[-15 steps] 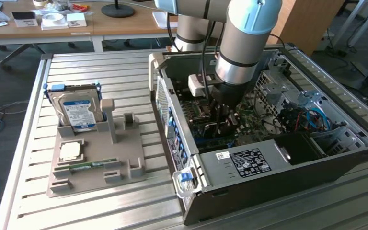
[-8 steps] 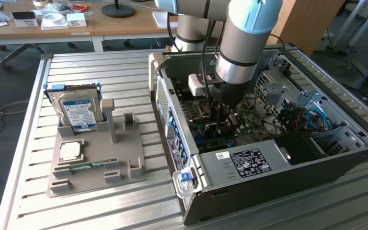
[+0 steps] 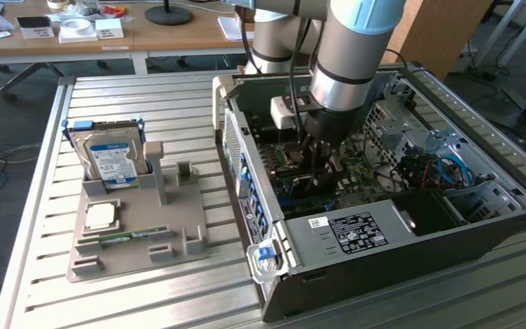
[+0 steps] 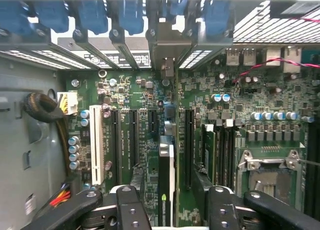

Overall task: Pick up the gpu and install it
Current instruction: 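Insert the gpu into the slot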

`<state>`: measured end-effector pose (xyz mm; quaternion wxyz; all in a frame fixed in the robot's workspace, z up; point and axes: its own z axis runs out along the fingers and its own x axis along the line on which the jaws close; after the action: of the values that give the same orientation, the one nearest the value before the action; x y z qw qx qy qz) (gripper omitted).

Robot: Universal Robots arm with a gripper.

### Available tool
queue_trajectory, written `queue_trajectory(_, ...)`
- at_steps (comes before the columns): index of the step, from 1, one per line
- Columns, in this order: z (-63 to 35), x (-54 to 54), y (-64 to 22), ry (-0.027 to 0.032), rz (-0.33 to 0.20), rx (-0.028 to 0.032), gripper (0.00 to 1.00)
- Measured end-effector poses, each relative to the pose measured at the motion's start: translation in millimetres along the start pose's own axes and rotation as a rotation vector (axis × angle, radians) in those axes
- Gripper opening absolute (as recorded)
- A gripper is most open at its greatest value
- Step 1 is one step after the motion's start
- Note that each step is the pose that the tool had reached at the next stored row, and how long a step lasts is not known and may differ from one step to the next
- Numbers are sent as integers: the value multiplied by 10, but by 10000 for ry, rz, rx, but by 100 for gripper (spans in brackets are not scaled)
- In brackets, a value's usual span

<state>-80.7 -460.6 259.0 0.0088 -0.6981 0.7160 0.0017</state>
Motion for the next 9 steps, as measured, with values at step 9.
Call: queue_trajectory(9,-224,-3,-3,6,-1,0,51)
